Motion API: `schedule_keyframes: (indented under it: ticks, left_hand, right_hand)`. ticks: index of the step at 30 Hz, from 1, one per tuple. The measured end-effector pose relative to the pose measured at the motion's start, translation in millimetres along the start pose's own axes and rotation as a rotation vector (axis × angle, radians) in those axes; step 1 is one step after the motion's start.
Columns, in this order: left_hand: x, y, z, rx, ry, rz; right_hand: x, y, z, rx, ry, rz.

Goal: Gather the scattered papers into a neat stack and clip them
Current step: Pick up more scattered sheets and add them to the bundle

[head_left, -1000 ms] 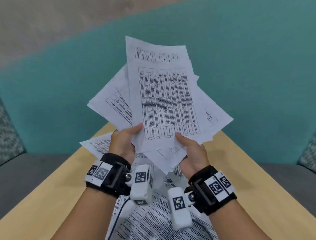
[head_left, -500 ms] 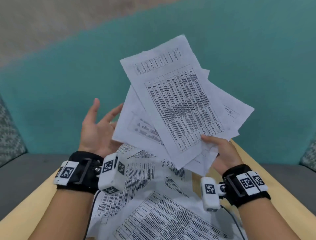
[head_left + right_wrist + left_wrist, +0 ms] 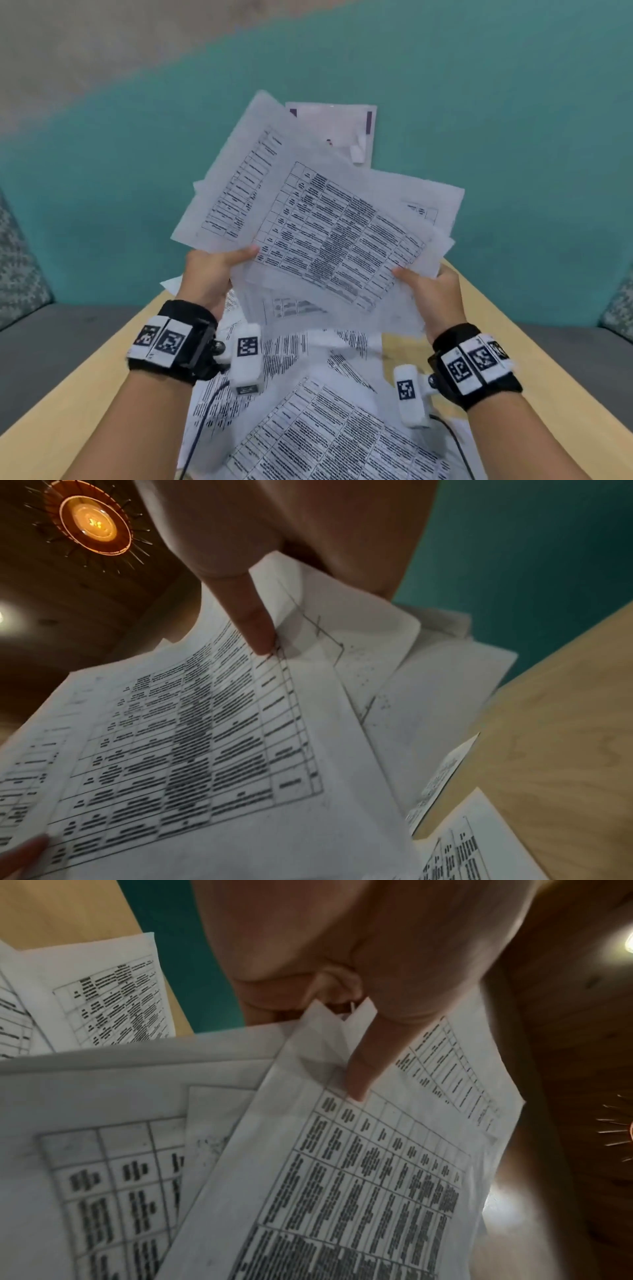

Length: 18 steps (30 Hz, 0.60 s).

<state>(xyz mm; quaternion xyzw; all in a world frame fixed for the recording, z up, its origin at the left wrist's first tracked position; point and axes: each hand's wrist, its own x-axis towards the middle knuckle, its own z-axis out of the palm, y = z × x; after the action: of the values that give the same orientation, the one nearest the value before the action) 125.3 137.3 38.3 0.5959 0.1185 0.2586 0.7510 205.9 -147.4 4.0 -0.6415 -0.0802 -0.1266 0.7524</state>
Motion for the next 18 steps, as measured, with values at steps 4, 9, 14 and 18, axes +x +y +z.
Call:
schedule_keyframes:
  ticks: [4,9,14,18]
  left_hand:
    - [5,-16,-2,0.088,0.001,-0.102]
    - [10,-35,-8,0.181,-0.021,-0.194]
    - [12,-29,-8,0.103,0.003,-0.143]
    - [10,-28,-3,-0.005,0.002,-0.111]
  right_hand:
    - [0,12,2,-0.017,0.004,0.022]
    - [0,22,-3,-0.082,-0.032,0.112]
    - [0,14,1,-0.024,0.006,-0.027]
    - [-1,13,5,-0.009,0.036,-0.103]
